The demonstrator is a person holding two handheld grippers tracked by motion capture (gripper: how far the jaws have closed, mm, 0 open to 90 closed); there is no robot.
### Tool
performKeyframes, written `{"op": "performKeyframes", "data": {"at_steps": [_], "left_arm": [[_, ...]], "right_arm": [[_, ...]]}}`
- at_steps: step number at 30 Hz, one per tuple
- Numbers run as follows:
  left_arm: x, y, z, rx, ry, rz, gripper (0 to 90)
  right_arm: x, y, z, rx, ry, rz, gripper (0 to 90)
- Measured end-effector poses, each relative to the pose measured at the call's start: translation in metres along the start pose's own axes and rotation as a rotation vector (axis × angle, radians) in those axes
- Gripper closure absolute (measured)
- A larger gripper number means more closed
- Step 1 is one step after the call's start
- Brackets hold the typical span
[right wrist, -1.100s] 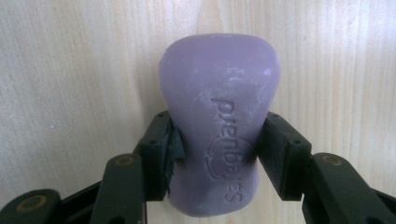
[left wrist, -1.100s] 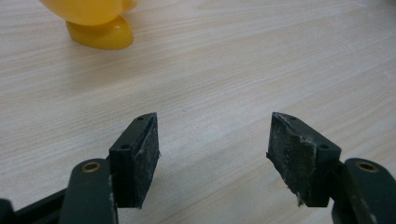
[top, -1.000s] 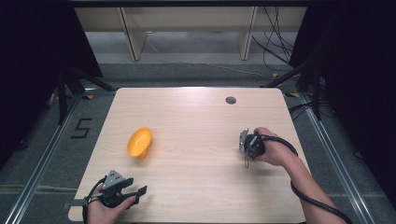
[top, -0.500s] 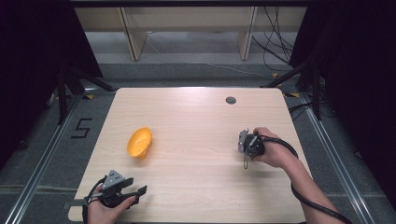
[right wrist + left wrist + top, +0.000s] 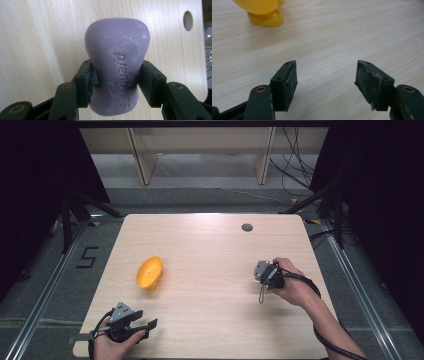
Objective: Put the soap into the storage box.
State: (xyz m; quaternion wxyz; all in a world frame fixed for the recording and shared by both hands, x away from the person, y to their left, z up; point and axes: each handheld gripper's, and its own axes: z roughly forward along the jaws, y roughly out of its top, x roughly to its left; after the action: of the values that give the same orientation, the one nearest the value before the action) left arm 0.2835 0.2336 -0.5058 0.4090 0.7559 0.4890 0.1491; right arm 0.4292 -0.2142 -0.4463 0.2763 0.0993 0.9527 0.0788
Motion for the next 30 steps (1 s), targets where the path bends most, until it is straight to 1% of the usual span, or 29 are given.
{"op": "performKeyframes", "data": {"at_steps": [1, 2, 3, 4, 5, 6, 7, 8, 9, 10, 11, 12, 13, 14, 15, 16, 17, 18, 19, 21, 22, 23, 24, 25, 26, 27, 28, 29, 30], "left_arm": [[-0.001, 0.000, 0.000, -0.003, -0.002, -0.016, 33.2], [-0.001, 0.000, 0.001, -0.004, -0.010, -0.019, 33.2], [-0.001, 0.000, 0.001, -0.009, -0.008, -0.021, 33.2], [0.000, 0.001, 0.000, 0.005, -0.011, -0.011, 33.2], [0.000, 0.001, 0.000, 0.005, -0.011, -0.011, 33.2], [-0.002, 0.001, 0.001, -0.012, -0.018, -0.021, 33.2], [-0.003, 0.004, 0.001, -0.014, -0.024, -0.012, 33.2], [-0.003, 0.005, 0.001, -0.018, -0.029, -0.011, 33.2], [-0.003, 0.005, 0.001, -0.018, -0.029, -0.011, 33.1], [-0.004, 0.010, 0.002, -0.021, -0.040, -0.012, 33.0], [-0.004, 0.010, 0.002, -0.021, -0.040, -0.012, 32.9], [-0.005, 0.017, 0.002, -0.024, -0.043, 0.005, 32.9], [-0.006, 0.020, 0.003, -0.035, -0.044, 0.000, 32.9], [-0.006, 0.023, 0.003, -0.037, -0.049, 0.005, 32.9], [-0.006, 0.023, 0.003, -0.037, -0.049, 0.005, 33.0], [-0.008, 0.028, 0.003, -0.039, -0.049, 0.005, 33.0], [-0.008, 0.028, 0.003, -0.039, -0.049, 0.005, 33.1], [-0.010, 0.034, 0.003, -0.044, -0.063, 0.018, 33.1], [-0.011, 0.037, 0.003, -0.047, -0.063, 0.025, 33.1], [-0.012, 0.040, 0.004, -0.054, -0.069, 0.026, 33.1], [-0.016, 0.048, 0.005, -0.067, -0.077, 0.044, 33.1], [-0.017, 0.052, 0.005, -0.068, -0.086, 0.054, 33.1], [-0.020, 0.057, 0.006, -0.070, -0.083, 0.065, 33.1], [-0.020, 0.057, 0.006, -0.070, -0.083, 0.065, 33.1], [-0.026, 0.068, 0.008, -0.077, -0.101, 0.088, 33.0], [-0.026, 0.068, 0.008, -0.077, -0.101, 0.088, 32.9], [-0.032, 0.077, 0.011, -0.075, -0.117, 0.106, 32.7], [-0.032, 0.077, 0.011, -0.075, -0.117, 0.106, 32.5], [-0.041, 0.088, 0.015, -0.082, -0.138, 0.129, 32.3]], "right_arm": [[0.004, -0.001, -0.004, -0.006, -0.029, 0.008, 50.3], [0.006, -0.001, -0.006, -0.011, -0.037, 0.019, 50.3], [0.008, -0.001, -0.008, -0.017, -0.051, 0.017, 50.3], [0.010, 0.000, -0.010, -0.022, -0.068, 0.015, 50.3], [0.010, 0.000, -0.010, -0.022, -0.068, 0.015, 50.3], [0.014, 0.000, -0.016, -0.040, -0.092, -0.012, 50.3], [0.017, 0.000, -0.019, -0.037, -0.102, 0.013, 50.3], [0.018, 0.000, -0.021, -0.050, -0.109, -0.004, 50.3], [0.018, 0.000, -0.021, -0.050, -0.109, -0.004, 50.3], [0.024, 0.000, -0.028, -0.066, -0.138, -0.001, 50.3], [0.027, 0.001, -0.030, -0.071, -0.153, 0.008, 50.3], [0.028, 0.001, -0.033, -0.079, -0.162, -0.001, 50.3], [0.031, 0.001, -0.036, -0.082, -0.164, 0.013, 50.3], [0.032, 0.001, -0.039, -0.090, -0.187, -0.007, 50.3], [0.034, 0.001, -0.042, -0.097, -0.191, 0.002, 50.3], [0.038, 0.002, -0.045, -0.096, -0.202, 0.022, 50.3], [0.038, 0.002, -0.045, -0.096, -0.202, 0.022, 50.3], [0.041, 0.003, -0.050, -0.109, -0.211, -0.002, 50.3], [0.042, 0.003, -0.051, -0.114, -0.215, -0.015, 50.3], [0.044, 0.004, -0.053, -0.119, -0.221, -0.011, 50.3], [0.046, 0.005, -0.056, -0.131, -0.226, -0.037, 50.3], [0.050, 0.006, -0.057, -0.126, -0.218, 0.012, 50.3], [0.051, 0.006, -0.058, -0.134, -0.235, -0.019, 50.3], [0.051, 0.006, -0.058, -0.134, -0.235, -0.019, 50.3], [0.056, 0.008, -0.061, -0.146, -0.240, -0.020, 50.3], [0.057, 0.009, -0.062, -0.146, -0.243, -0.027, 50.3], [0.059, 0.010, -0.063, -0.150, -0.247, -0.025, 50.3], [0.060, 0.011, -0.065, -0.150, -0.244, -0.018, 50.3], [0.062, 0.012, -0.066, -0.158, -0.250, -0.028, 50.3]]}}
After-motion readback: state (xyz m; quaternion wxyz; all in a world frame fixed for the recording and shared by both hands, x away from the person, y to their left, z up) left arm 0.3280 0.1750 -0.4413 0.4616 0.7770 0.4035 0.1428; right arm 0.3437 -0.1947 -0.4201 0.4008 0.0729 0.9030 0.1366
